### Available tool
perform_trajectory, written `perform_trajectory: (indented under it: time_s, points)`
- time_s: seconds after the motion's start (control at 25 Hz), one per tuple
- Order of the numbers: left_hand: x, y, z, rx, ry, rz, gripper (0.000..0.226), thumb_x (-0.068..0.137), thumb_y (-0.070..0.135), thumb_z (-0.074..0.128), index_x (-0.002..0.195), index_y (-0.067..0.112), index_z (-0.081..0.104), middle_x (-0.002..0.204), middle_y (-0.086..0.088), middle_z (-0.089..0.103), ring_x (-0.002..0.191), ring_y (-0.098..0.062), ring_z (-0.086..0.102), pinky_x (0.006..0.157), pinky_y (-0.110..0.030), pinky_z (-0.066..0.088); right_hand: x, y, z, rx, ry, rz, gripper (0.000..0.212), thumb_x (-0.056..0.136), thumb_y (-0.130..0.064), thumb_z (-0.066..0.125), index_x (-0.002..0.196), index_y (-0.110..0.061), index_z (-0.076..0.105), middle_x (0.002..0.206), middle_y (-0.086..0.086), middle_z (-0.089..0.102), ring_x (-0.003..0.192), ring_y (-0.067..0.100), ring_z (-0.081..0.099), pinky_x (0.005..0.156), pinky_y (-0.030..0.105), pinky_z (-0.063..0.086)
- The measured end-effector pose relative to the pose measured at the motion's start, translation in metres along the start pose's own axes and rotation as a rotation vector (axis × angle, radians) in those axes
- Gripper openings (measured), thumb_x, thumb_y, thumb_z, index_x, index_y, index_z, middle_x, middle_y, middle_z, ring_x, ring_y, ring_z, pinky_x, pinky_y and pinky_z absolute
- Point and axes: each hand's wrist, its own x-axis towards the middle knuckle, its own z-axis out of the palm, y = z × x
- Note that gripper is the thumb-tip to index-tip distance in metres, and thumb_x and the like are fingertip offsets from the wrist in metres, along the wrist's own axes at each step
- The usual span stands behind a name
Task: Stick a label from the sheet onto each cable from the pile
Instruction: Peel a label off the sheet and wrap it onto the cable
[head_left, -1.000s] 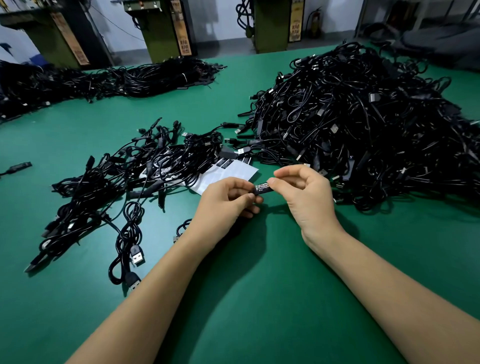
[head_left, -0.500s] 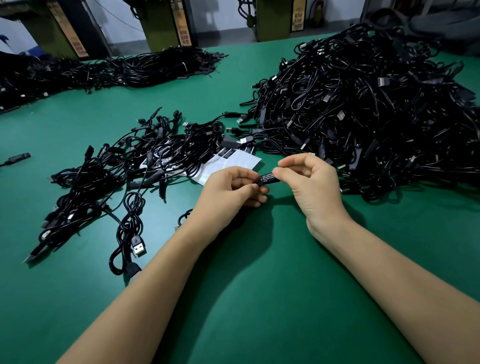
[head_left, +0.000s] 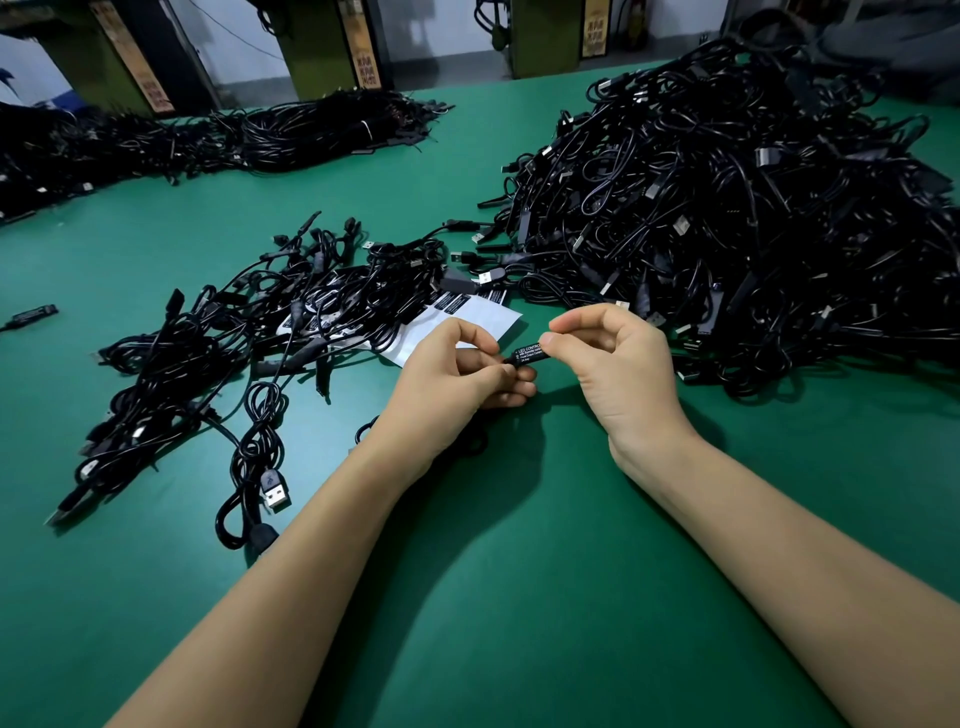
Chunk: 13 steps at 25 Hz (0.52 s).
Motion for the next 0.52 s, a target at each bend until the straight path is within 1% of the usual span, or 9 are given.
perform_trajectory:
  time_s: [0.12,0.24,0.32,0.4,0.52]
  points:
    - [0.0006,-0.0007,-0.0002,0.004,-0.002,0.006,0.020,0.089,-0.014,0.052,0.093,0.005,0.046,0.077,-0.020,0.069,0.076,-0.026,0.073,0.066,-0.026,0.058,-0.0010,0.0011,0.0009,-0.019,0.002,-0.002,0.017,0.076,-0.008,0.075,0.072,-0.022,0.066,0.068,-0.009,0.068,0.071,0.001,0.064,0.063,0.009,0.046]
    - [0.0007,-0.0007,0.0000,0.020,-0.008,0.009,0.019,0.089,-0.014,0.052,0.093,0.004,0.048,0.077,-0.019,0.070,0.074,-0.025,0.072,0.065,-0.026,0.058,-0.0007,0.0022,0.0011,-0.047,0.007,0.002,0.017,0.076,-0.010,0.075,0.072,-0.023,0.066,0.070,-0.008,0.069,0.074,0.005,0.065,0.068,0.016,0.048]
    - [0.0008,-0.0005,0.0002,0.053,-0.011,0.007,0.019,0.088,-0.014,0.051,0.095,0.004,0.051,0.077,-0.016,0.072,0.070,-0.023,0.071,0.060,-0.024,0.056,-0.0005,0.0028,0.0010,-0.058,0.007,0.004,0.016,0.076,-0.011,0.075,0.073,-0.023,0.066,0.070,-0.008,0.069,0.073,0.004,0.064,0.069,0.020,0.048]
    - [0.0008,0.0003,0.0003,0.118,-0.016,0.015,0.017,0.088,-0.010,0.054,0.098,0.004,0.055,0.077,-0.011,0.073,0.067,-0.021,0.068,0.055,-0.022,0.052,-0.0006,0.0027,0.0013,-0.059,0.005,0.001,0.016,0.076,-0.010,0.075,0.073,-0.023,0.066,0.070,-0.008,0.069,0.073,0.004,0.064,0.069,0.020,0.048]
    - [-0.0001,0.0022,0.0007,0.188,-0.022,0.027,0.011,0.089,-0.002,0.059,0.100,0.001,0.060,0.080,-0.010,0.074,0.062,-0.016,0.065,0.051,-0.019,0.047,-0.0011,0.0023,0.0013,-0.064,0.004,0.001,0.016,0.077,-0.011,0.075,0.074,-0.024,0.066,0.071,-0.007,0.069,0.073,0.004,0.065,0.069,0.020,0.047]
